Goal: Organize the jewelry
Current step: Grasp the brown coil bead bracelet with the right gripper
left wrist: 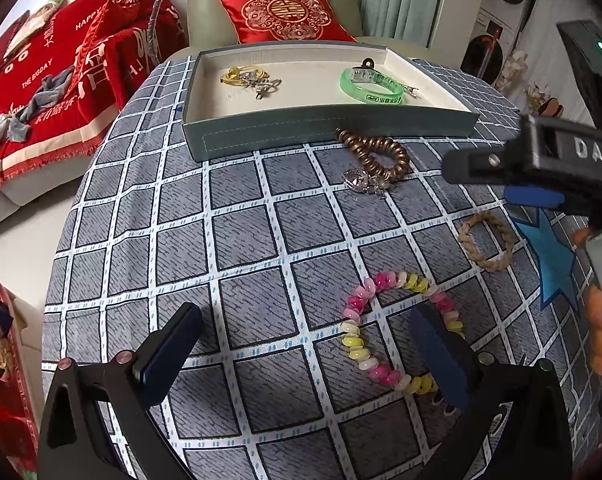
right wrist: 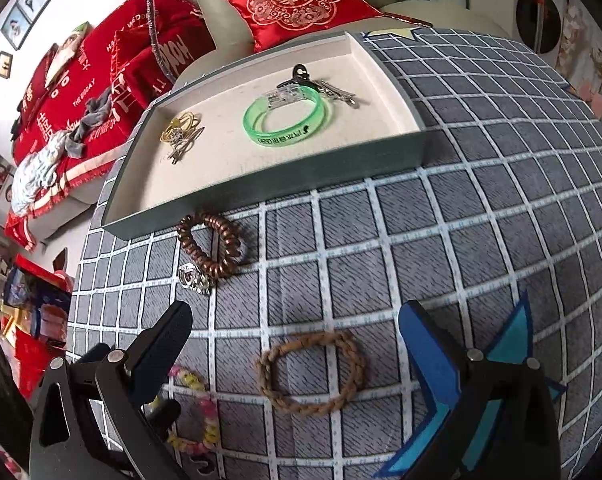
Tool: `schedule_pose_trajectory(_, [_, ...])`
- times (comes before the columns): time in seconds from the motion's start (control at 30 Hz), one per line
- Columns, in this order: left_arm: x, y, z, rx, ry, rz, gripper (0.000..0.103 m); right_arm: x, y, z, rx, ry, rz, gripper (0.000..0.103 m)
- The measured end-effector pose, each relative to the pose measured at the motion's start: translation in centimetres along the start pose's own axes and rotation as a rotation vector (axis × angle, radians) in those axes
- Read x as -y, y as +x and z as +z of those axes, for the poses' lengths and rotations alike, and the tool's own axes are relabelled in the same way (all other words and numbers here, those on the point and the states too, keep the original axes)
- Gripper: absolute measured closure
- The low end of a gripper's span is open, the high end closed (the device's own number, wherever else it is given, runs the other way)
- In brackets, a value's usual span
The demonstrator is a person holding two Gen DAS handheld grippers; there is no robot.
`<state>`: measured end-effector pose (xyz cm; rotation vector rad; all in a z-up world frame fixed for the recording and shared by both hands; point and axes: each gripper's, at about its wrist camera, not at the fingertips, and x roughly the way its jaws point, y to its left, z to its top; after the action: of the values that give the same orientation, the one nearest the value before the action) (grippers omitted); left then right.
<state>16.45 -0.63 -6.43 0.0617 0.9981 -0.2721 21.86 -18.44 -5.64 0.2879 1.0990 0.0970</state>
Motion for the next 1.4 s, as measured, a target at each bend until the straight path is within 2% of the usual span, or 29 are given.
schedule_pose_trajectory(0.47, [0.7, 0.4, -0.1, 0.006, 0.033, 0.03, 0.0, -2.9, 2.8, 2.4, 0.0, -0.103, -0.069, 0.002])
schedule_pose_trajectory(0.63, [0.8, 0.4, -0.1, 0.006, 0.034, 0.031, 0.0, -3.7, 3.6, 2.4, 0.001, -0.153, -0.117, 0.015])
schedule_pose_trajectory(0.87, [0.8, 0.4, 0.0, 0.002, 0.036, 0.03, 0.0, -4.7, 3.5, 2.7, 0.006, -0.198, -0.102, 0.034])
schedule_pose_trajectory(0.93, [0.8, 0.4, 0.1, 0.002, 0.036, 0.029, 0.0, -4.6, 3.6, 2.7, -0.002, -0.188, -0.098, 0.046])
schedule_pose_trajectory(1.0, [0.8, 0.4, 0.1, 0.002, 0.039, 0.028, 0.0, -4.8, 3.7, 2.8, 0.002, -0.205, -0.119, 0.051])
schedule_pose_trajectory(1.1, [0.8, 0.3, 0.0, 0.006, 0.045, 0.025, 0.0, -5.0, 3.6, 2.9, -0.007, -0.221, -0.108, 0.052])
schedule_pose_trajectory(1.23, [0.7, 0.3, -0.1, 0.006, 0.044, 0.025, 0.0, -6.2, 4.0, 2.5, -0.012, -0.309, -0.169, 0.053])
schedule_pose_trajectory(1.37, [0.7, 0.3, 0.0, 0.005, 0.042, 0.027, 0.0, -6.5, 4.0, 2.5, -0.021, -0.319, -0.161, 0.06])
schedule_pose_trajectory(1.4, [0.7, 0.3, 0.0, 0.004, 0.042, 0.027, 0.0, -6.5, 4.0, 2.5, -0.02, -0.323, -0.162, 0.067])
